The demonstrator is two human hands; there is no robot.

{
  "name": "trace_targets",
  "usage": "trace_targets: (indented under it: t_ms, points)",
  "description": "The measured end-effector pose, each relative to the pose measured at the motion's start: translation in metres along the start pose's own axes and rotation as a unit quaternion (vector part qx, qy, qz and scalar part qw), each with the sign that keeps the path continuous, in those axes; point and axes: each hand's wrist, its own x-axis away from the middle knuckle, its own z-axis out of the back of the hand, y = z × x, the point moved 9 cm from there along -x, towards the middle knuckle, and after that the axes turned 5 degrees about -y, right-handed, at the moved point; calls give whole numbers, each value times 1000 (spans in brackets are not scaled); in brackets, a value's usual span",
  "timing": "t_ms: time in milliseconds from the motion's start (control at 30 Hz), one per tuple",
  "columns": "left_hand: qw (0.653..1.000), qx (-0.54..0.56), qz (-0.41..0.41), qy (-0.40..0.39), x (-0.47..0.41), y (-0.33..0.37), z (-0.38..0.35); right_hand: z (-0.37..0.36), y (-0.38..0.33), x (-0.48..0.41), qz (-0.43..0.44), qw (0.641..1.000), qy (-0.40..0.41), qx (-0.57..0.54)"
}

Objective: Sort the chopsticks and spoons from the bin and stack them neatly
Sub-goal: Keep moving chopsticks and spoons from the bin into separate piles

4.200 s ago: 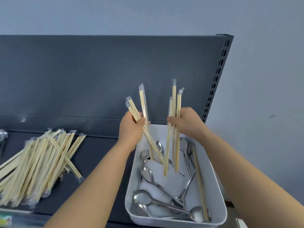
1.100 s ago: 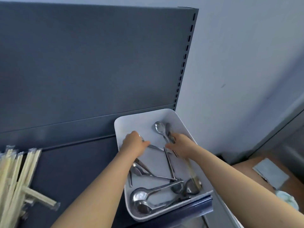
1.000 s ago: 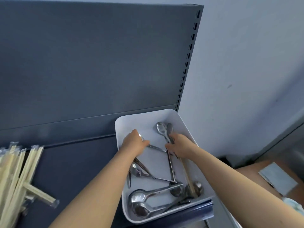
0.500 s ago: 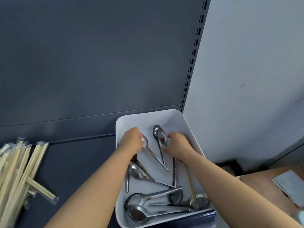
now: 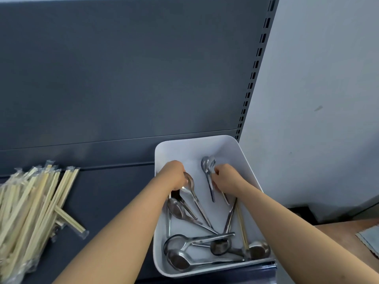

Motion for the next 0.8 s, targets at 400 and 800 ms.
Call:
trace_targets:
  t_ms: [400, 800]
  points:
    - [998, 63, -11, 13, -5, 0, -8, -7, 5, 0, -40, 995, 12, -90]
    - [910, 404, 13, -89, -5, 25, -33, -9, 16, 5, -81, 976, -52, -194]
